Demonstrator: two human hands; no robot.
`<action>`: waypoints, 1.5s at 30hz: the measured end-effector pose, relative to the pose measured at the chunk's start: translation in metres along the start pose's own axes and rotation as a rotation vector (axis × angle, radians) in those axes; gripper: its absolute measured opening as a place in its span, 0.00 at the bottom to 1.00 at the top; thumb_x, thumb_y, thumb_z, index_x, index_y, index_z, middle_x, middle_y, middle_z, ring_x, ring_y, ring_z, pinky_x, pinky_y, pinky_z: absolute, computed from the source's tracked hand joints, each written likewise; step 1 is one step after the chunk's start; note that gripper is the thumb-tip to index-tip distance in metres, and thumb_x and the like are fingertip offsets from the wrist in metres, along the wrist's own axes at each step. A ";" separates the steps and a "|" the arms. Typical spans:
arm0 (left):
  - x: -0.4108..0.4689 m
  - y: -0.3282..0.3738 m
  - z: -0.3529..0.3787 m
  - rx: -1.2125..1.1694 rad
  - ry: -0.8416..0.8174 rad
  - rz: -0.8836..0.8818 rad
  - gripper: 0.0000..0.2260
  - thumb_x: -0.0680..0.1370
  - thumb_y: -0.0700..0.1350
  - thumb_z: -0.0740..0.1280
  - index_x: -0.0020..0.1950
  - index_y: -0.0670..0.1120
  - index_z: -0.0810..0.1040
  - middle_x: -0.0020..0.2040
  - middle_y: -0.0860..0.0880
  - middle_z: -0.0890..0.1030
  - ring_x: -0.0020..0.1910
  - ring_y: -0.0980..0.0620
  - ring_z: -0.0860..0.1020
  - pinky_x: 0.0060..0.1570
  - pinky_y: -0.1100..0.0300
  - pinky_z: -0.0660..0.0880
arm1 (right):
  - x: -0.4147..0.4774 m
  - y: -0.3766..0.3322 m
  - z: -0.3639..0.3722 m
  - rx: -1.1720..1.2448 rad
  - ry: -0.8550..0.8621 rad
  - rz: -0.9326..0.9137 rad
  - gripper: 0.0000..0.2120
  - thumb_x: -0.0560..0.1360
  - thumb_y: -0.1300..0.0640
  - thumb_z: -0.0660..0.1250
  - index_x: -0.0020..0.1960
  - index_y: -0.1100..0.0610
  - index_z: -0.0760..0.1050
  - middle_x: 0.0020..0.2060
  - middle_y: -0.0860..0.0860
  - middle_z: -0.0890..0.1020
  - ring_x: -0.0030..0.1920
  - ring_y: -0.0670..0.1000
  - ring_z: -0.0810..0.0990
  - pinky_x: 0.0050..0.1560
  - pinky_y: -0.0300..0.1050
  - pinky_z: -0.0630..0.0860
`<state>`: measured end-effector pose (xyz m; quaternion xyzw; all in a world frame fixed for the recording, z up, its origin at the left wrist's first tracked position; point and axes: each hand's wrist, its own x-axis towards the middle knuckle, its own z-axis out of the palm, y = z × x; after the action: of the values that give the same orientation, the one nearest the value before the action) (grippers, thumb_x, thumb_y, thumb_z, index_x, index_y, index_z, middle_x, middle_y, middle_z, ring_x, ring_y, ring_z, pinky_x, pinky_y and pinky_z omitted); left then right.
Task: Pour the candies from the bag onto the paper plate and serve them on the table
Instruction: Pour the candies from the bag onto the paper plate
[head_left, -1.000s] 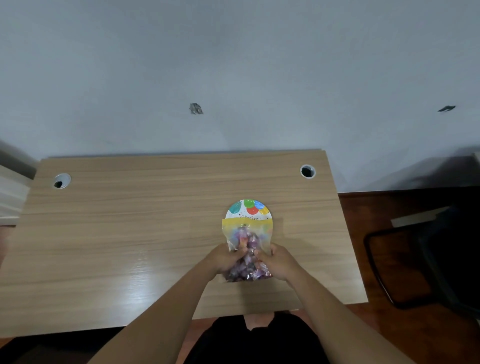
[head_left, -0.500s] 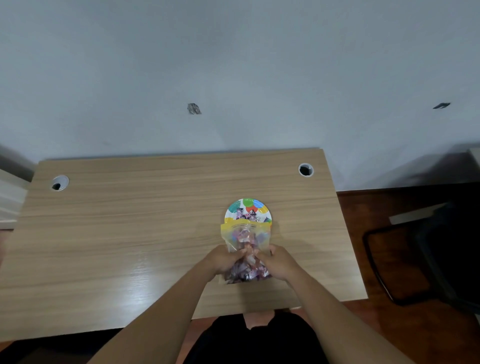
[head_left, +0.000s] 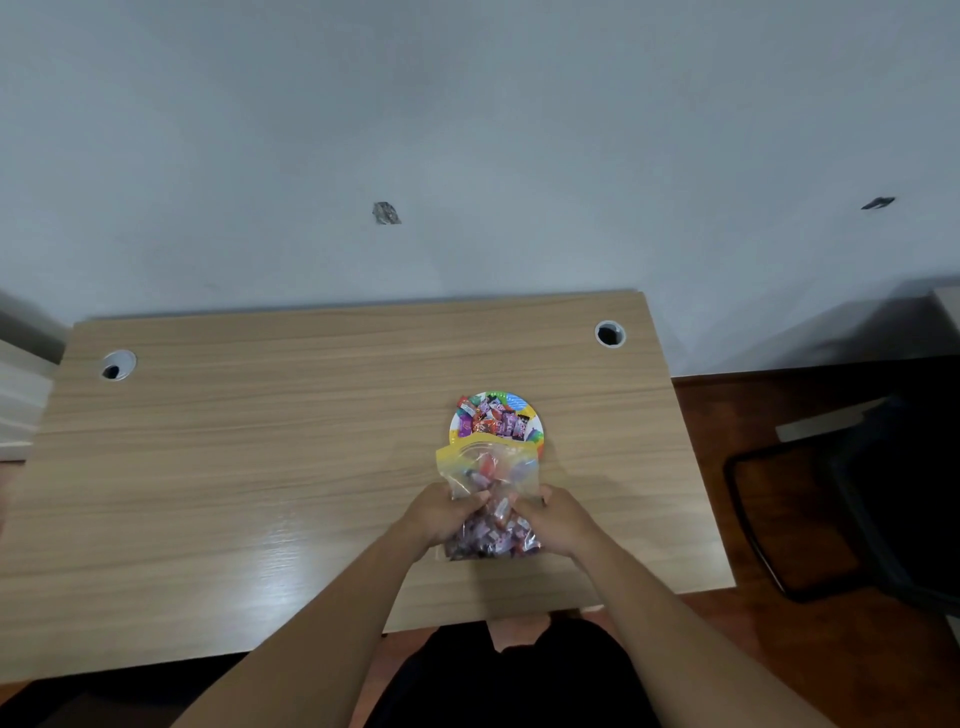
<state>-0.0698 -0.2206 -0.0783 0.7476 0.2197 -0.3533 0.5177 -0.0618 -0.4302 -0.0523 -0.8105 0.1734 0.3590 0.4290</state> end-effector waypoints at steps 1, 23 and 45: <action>0.000 -0.001 0.000 -0.013 -0.003 0.011 0.08 0.79 0.56 0.75 0.44 0.54 0.85 0.53 0.46 0.90 0.55 0.47 0.87 0.56 0.55 0.80 | 0.000 0.001 0.000 0.006 0.004 0.009 0.15 0.80 0.46 0.70 0.53 0.59 0.84 0.38 0.49 0.83 0.38 0.51 0.80 0.40 0.45 0.73; -0.010 0.004 0.005 -0.127 -0.100 0.026 0.27 0.73 0.65 0.78 0.68 0.54 0.83 0.60 0.54 0.89 0.59 0.54 0.87 0.61 0.54 0.82 | -0.009 0.010 -0.003 0.049 -0.001 0.018 0.19 0.79 0.43 0.71 0.60 0.56 0.83 0.52 0.53 0.90 0.52 0.55 0.89 0.53 0.52 0.83; -0.009 0.004 0.007 -0.205 -0.086 -0.035 0.28 0.64 0.55 0.84 0.61 0.46 0.86 0.55 0.46 0.91 0.56 0.45 0.89 0.63 0.44 0.84 | -0.012 0.010 -0.007 -0.018 0.003 -0.007 0.20 0.81 0.47 0.70 0.65 0.61 0.78 0.55 0.53 0.84 0.54 0.54 0.82 0.52 0.48 0.76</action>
<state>-0.0755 -0.2276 -0.0703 0.6710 0.2451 -0.3697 0.5941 -0.0728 -0.4419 -0.0469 -0.8154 0.1681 0.3578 0.4228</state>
